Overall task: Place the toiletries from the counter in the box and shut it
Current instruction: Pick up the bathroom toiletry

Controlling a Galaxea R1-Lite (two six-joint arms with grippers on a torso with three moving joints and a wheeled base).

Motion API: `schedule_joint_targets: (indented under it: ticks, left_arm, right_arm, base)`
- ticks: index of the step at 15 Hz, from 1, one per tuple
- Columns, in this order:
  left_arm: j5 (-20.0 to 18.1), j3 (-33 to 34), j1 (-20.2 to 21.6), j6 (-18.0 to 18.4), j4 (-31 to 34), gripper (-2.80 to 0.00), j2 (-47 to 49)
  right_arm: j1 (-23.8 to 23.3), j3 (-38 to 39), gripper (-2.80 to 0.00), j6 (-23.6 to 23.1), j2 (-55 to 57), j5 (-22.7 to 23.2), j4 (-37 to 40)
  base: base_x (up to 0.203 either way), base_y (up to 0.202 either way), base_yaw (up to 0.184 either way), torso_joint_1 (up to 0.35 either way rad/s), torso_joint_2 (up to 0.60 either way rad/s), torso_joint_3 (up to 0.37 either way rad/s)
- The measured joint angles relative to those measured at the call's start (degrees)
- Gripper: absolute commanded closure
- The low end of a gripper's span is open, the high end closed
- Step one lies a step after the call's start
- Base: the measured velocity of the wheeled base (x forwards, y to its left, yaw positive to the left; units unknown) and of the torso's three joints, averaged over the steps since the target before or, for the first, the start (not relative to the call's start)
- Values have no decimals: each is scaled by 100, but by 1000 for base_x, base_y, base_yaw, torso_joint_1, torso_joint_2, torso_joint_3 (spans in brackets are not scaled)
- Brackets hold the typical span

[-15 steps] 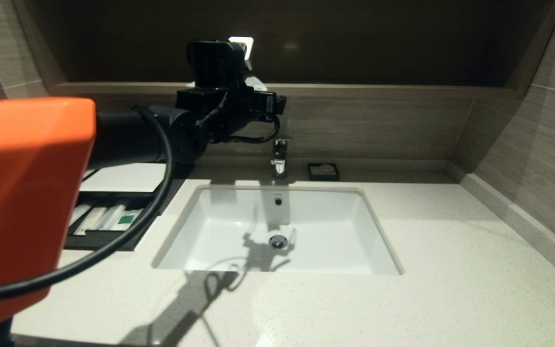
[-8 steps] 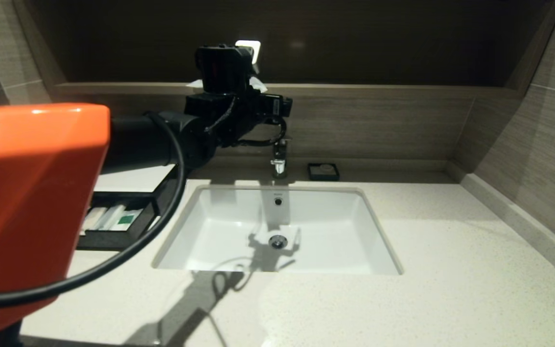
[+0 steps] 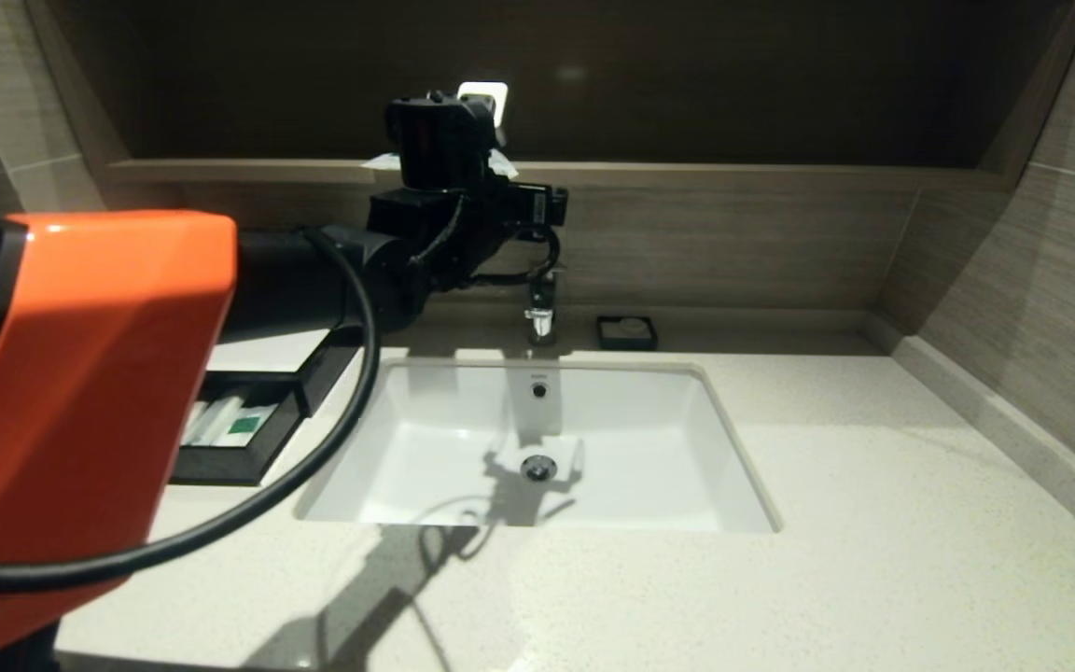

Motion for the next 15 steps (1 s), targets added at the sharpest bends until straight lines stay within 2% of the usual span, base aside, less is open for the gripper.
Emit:
schedule_joint_targets:
  ticks: [8, 15]
  left_arm:
    - [118, -11, 6, 1, -70, -280, 78]
    - [403, -13, 9, -1, -359, -280, 96]
  right_arm:
    - [0, 0, 0, 2, 0, 0, 0]
    - [0, 0, 0, 2, 0, -1, -1]
  base:
    - [0, 0, 0, 0, 0, 0]
    - [0, 0, 0, 0, 0, 0]
